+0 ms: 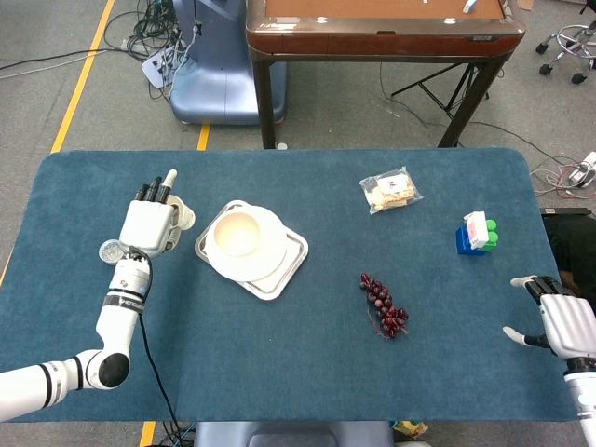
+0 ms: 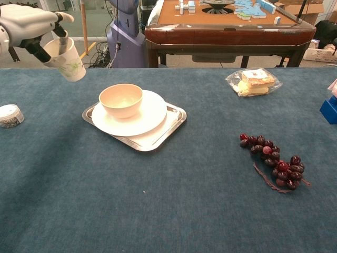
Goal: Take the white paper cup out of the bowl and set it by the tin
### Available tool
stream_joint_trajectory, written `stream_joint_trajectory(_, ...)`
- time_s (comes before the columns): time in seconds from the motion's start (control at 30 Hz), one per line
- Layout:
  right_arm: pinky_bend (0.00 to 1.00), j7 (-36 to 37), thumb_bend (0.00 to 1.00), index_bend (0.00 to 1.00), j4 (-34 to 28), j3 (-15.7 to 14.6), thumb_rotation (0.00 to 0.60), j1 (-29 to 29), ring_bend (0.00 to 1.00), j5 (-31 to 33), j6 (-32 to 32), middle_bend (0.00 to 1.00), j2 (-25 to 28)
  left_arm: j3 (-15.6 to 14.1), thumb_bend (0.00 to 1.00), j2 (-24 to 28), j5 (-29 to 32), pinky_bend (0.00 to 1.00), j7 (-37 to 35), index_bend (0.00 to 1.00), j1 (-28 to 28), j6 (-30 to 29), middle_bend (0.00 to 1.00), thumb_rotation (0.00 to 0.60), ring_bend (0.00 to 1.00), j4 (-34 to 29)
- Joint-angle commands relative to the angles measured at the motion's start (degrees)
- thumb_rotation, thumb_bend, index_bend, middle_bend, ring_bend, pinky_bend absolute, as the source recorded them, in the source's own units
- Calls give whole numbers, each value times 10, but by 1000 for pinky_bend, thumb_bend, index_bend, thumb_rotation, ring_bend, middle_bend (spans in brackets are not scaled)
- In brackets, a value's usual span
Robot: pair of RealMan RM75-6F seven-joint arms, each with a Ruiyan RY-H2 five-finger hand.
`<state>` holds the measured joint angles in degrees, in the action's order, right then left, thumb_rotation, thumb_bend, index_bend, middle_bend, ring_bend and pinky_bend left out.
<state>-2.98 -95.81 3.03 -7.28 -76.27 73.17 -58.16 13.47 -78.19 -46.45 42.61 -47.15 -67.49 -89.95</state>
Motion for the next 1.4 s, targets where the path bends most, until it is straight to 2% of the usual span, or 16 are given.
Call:
stream_joint_trajectory(0.03,310,-1,45,291,-1,0,600,0,189,0,1,283,0,-11,373,8,3,103,-2,597,8,7,0,600,0,6)
stream_joint_trajectory(0.37,310,4,45,291,-3,3,600,5,190,1,10,283,4,-43,373,-7,-9,103,-33,598,29,39,0,600,0,74)
stream_joint_trajectory(0.67,310,8,45,291,-2,3,600,5,190,1,10,283,6,-54,373,-25,1,104,-42,601,38,68,0,600,0,129)
stream_joint_trajectory(0.93,310,6,45,291,-2,3,600,5,189,1,10,283,5,-59,373,-34,-3,103,-55,602,47,81,0,600,0,145)
stream_joint_trajectory(1.4,311,3,45,291,-2,4,600,4,190,4,8,283,4,-69,373,-42,28,104,-20,576,47,106,0,600,0,156)
